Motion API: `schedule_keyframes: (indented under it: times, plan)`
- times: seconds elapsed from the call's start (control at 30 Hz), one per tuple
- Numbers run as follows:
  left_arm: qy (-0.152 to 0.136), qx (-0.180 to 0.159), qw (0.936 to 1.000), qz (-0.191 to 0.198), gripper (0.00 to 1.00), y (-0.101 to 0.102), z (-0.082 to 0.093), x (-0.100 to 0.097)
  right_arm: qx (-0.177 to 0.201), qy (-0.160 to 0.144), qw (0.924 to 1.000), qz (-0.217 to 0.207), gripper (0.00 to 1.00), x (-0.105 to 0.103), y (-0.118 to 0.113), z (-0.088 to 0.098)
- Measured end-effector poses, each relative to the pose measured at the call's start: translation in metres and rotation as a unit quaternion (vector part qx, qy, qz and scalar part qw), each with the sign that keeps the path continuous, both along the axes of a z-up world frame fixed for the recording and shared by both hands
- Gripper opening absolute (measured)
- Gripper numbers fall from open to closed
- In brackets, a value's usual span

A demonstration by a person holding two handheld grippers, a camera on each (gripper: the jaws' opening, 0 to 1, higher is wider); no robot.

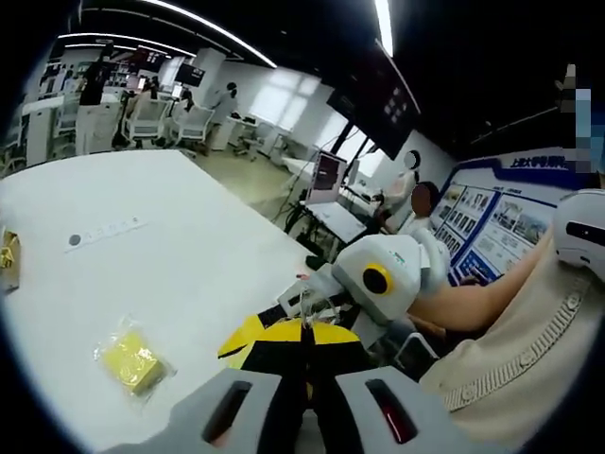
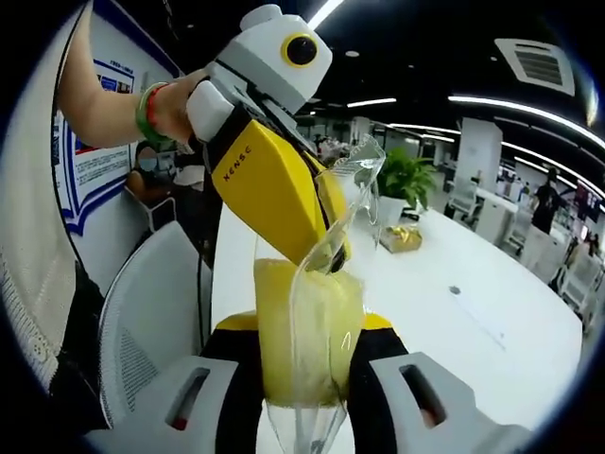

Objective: Compare the silicone blocks by pressing each to a similar depth, holding the contact briefly, and releasing to observe deformation and rebound differences across the visible hardness samples.

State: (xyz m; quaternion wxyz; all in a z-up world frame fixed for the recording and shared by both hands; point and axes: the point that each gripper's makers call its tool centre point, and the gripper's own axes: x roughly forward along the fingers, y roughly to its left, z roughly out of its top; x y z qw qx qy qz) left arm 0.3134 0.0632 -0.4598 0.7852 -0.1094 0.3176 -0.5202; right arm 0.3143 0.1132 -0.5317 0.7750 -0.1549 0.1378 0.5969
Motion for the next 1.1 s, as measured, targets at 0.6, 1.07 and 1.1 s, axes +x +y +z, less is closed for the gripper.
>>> schedule_keyframes:
  times: [0.6, 1.07, 1.1]
  plan:
    - [0.026, -0.03, 0.9991, 0.012, 0.0, -0.001, -0.002, -0.001, 0.03, 0.018, 0.9987, -0.038, 0.4, 0.0, -0.014, 0.011]
    - [0.036, -0.049, 0.9974, 0.039, 0.0, -0.004, -0.012, 0.004, 0.077, 0.009, 0.9888, -0.128, 0.58, 0.01, -0.061, 0.028]
    - [0.037, -0.049, 0.9972, 0.042, 0.0, -0.004, -0.014, 0.006, 0.084, 0.013, 0.9873, -0.135, 0.59, 0.01, -0.067, 0.029]
